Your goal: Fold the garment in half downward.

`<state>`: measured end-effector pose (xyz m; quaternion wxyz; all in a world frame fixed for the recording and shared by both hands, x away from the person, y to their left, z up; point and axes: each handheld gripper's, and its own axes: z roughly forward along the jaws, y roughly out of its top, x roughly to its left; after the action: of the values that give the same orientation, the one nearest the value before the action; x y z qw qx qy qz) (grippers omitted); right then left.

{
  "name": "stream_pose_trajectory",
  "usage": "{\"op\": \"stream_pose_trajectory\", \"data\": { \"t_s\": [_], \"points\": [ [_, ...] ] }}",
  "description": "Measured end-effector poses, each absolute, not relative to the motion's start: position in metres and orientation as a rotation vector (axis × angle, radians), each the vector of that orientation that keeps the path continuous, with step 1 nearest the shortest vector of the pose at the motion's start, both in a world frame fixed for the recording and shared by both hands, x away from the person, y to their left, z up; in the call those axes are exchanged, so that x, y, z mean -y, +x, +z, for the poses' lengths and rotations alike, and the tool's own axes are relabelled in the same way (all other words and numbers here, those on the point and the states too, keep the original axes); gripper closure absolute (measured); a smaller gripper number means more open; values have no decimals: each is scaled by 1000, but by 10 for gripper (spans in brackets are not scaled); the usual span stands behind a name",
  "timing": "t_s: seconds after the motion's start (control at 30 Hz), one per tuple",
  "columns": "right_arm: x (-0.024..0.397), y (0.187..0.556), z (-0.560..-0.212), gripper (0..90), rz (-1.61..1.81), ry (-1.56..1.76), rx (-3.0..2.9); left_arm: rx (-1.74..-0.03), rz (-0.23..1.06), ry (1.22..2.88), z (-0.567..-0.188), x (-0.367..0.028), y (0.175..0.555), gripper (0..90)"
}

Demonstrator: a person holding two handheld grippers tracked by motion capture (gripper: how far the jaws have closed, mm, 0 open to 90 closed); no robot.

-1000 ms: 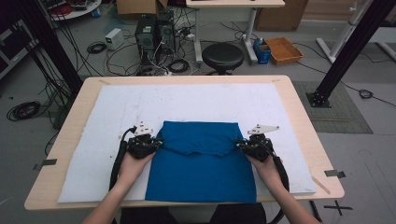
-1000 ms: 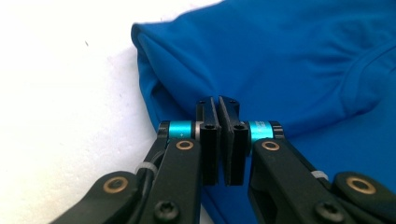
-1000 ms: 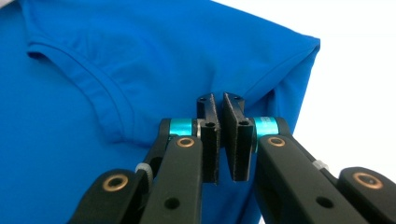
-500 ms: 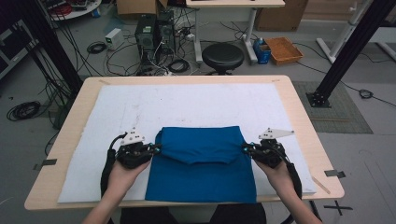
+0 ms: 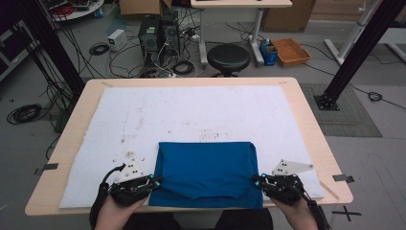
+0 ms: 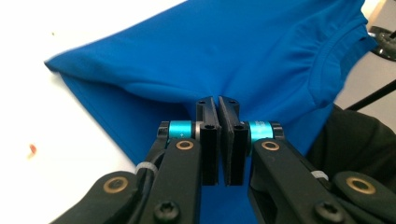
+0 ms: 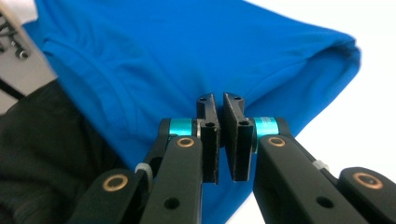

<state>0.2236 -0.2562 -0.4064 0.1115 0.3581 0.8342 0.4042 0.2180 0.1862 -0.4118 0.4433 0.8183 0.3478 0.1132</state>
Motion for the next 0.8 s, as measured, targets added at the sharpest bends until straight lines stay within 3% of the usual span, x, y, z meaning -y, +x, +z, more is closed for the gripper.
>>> {"op": "stream_pose_trajectory", "data": {
  "t_s": [0.4,0.6,0.8],
  "points": [
    [252,210,-419,823,1118,1033,-2488,-887,259,2066,-425,-187,210,853],
    [259,216,-409,673,1137,1038,-2403,-916,347,2020,-420,-190,221,591],
    [272,263,-398,606,1167,1144,-2247,-941,457,1961,-410,-190,262,516]
  ]
}}
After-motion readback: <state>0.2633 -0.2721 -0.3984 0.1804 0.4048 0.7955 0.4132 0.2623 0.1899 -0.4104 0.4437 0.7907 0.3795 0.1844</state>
